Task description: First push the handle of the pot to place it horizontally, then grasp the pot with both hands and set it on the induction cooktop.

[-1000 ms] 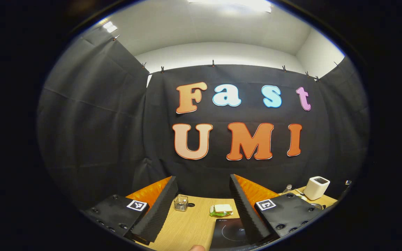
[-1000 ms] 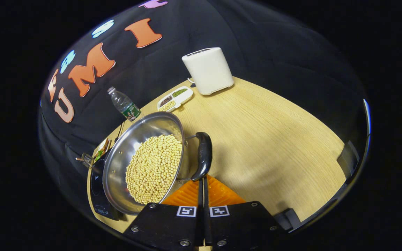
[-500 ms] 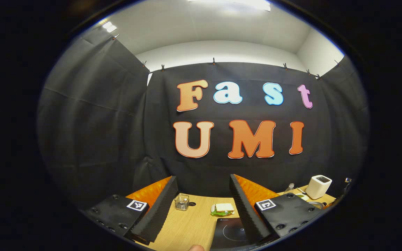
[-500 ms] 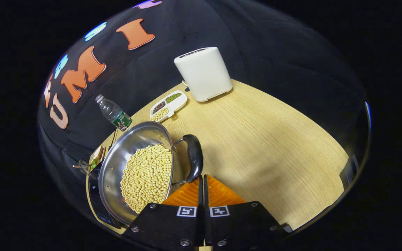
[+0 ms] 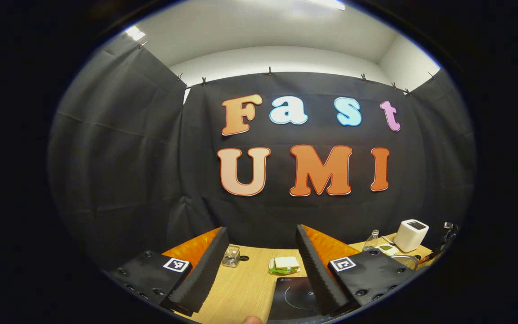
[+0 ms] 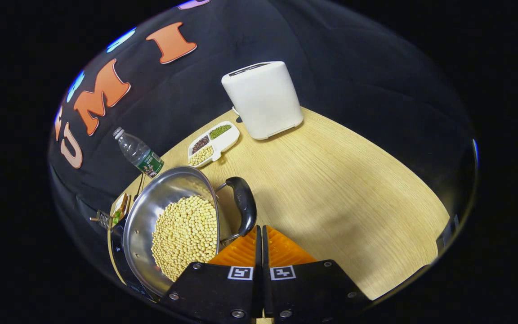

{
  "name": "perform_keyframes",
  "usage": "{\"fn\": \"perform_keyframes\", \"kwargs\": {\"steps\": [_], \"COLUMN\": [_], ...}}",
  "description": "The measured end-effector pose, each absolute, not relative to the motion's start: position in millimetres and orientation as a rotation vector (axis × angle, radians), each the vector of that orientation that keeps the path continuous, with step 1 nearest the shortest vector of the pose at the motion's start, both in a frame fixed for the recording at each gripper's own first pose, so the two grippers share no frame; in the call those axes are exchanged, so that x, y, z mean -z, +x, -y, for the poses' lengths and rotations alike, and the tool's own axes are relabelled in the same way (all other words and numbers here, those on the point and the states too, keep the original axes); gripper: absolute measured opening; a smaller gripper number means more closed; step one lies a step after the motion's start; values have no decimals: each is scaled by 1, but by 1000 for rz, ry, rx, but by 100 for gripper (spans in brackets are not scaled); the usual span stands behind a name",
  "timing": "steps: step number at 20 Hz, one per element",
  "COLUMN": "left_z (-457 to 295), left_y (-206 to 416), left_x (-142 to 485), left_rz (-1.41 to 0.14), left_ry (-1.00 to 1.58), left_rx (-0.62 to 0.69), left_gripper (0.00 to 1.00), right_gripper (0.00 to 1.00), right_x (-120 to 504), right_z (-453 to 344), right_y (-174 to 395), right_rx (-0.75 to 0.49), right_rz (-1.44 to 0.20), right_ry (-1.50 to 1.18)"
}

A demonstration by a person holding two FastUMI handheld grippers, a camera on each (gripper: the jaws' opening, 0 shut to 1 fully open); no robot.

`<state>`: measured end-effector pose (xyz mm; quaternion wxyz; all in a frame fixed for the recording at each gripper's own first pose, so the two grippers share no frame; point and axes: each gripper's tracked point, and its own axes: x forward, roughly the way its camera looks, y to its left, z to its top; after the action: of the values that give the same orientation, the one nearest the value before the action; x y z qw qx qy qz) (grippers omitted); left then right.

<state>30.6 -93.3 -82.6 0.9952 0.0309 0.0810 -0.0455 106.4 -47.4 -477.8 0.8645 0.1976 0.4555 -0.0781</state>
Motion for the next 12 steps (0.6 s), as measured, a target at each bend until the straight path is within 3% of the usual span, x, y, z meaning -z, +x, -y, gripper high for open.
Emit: {"fn": "perform_keyframes", "kwargs": {"steps": [12], "left_z": [204], "left_y": [30], "left_x": [190], "left_rz": [-295], "left_ry": [-12], "left_rx": [214], "left_gripper": [98], "right_gripper": [0], "right_x": [469], "right_z": [63], "right_y": [126], "right_rx": [163], "right_rz": [-914], "right_ry": [265]}}
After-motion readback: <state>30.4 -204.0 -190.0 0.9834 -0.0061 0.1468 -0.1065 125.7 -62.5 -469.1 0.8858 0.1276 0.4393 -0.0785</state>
